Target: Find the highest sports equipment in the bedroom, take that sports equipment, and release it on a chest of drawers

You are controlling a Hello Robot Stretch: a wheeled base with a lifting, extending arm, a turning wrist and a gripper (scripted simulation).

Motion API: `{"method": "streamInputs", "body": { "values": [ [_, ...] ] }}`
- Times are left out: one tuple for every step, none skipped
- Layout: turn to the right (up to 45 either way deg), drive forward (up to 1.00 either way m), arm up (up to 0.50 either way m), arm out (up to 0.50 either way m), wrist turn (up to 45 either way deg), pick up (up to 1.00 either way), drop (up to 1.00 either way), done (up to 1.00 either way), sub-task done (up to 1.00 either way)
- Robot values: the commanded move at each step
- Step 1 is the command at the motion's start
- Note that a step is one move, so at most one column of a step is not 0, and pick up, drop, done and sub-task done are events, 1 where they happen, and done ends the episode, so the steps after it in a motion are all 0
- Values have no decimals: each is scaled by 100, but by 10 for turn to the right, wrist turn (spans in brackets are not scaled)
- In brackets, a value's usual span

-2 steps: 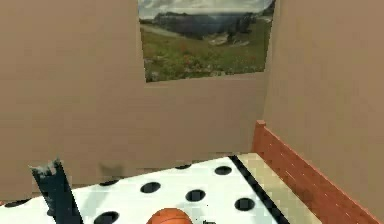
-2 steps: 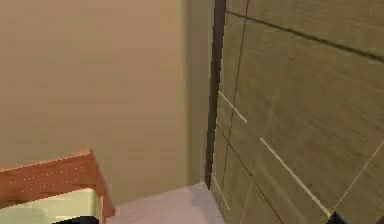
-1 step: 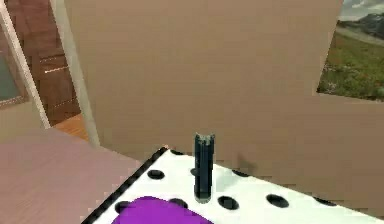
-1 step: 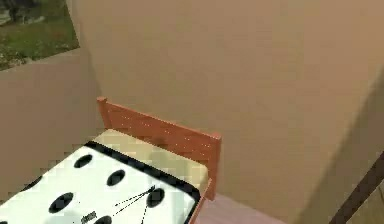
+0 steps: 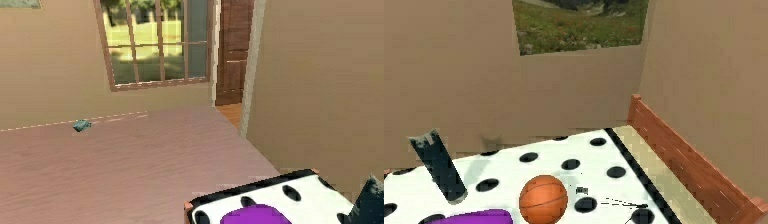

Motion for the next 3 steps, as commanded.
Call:
{"method": "streamInputs", "body": {
  "values": [
    [0, 0, 50, 0, 0, 0, 0, 0, 0],
    [0, 0, 12, 0, 0, 0, 0, 0, 0],
    [0, 0, 0, 20, 0, 0, 0, 0, 0]
  ]
}}
